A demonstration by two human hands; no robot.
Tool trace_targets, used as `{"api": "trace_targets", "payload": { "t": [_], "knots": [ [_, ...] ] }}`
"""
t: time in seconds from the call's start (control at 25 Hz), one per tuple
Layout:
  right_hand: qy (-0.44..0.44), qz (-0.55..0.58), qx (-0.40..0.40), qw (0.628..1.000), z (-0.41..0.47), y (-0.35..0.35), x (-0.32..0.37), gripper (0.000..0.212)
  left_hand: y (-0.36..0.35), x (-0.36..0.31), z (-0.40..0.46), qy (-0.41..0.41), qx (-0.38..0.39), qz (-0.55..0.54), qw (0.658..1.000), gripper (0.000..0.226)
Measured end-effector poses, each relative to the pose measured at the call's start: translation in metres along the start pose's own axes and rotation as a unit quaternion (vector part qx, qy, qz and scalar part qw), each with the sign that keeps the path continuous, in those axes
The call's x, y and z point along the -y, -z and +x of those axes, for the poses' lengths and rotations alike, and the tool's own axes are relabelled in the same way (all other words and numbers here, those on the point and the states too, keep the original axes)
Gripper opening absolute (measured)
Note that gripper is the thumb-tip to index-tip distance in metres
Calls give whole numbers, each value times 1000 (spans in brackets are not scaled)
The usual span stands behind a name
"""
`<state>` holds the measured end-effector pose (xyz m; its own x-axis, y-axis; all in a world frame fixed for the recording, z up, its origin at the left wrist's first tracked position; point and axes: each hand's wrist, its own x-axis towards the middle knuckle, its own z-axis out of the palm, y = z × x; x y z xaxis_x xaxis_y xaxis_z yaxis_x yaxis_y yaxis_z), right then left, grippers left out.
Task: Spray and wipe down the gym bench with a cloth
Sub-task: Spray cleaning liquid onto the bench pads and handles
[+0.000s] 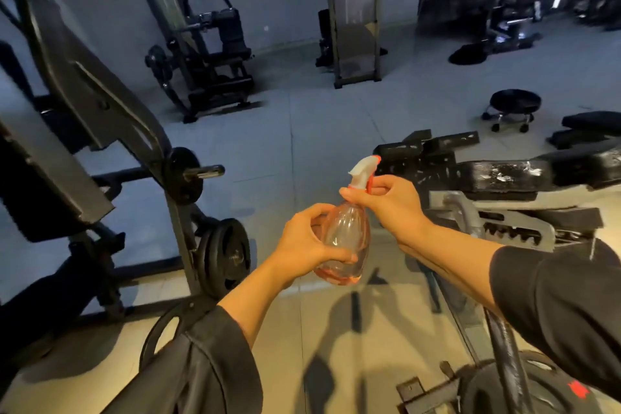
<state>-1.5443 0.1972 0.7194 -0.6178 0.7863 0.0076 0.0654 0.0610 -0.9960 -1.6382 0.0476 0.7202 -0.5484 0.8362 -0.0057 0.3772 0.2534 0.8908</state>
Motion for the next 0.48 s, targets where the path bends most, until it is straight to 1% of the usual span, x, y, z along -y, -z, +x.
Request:
{"api": "trace_targets", "payload": {
  "t": [0.08,0.16,0.28,0.36,0.48],
  "knots": [
    [-16,3,-41,999,19,-1,-10,49,2,10,33,-14,40,-8,999,70],
    [-43,14,-93,995,32,2,-20,52,-2,20,64,-24,91,-17,995,70],
    [-72,18,-174,982,39,10,-34,42,-14,32,101,-44,163,-26,985,72],
    [-83,11,-227,970,38,6,-39,38,-18,42,120,-60,209,-35,975,74],
    [-95,-8,-307,947,40,-9,-42,42,-16,58,147,-73,275,-48,958,75]
  ]
}}
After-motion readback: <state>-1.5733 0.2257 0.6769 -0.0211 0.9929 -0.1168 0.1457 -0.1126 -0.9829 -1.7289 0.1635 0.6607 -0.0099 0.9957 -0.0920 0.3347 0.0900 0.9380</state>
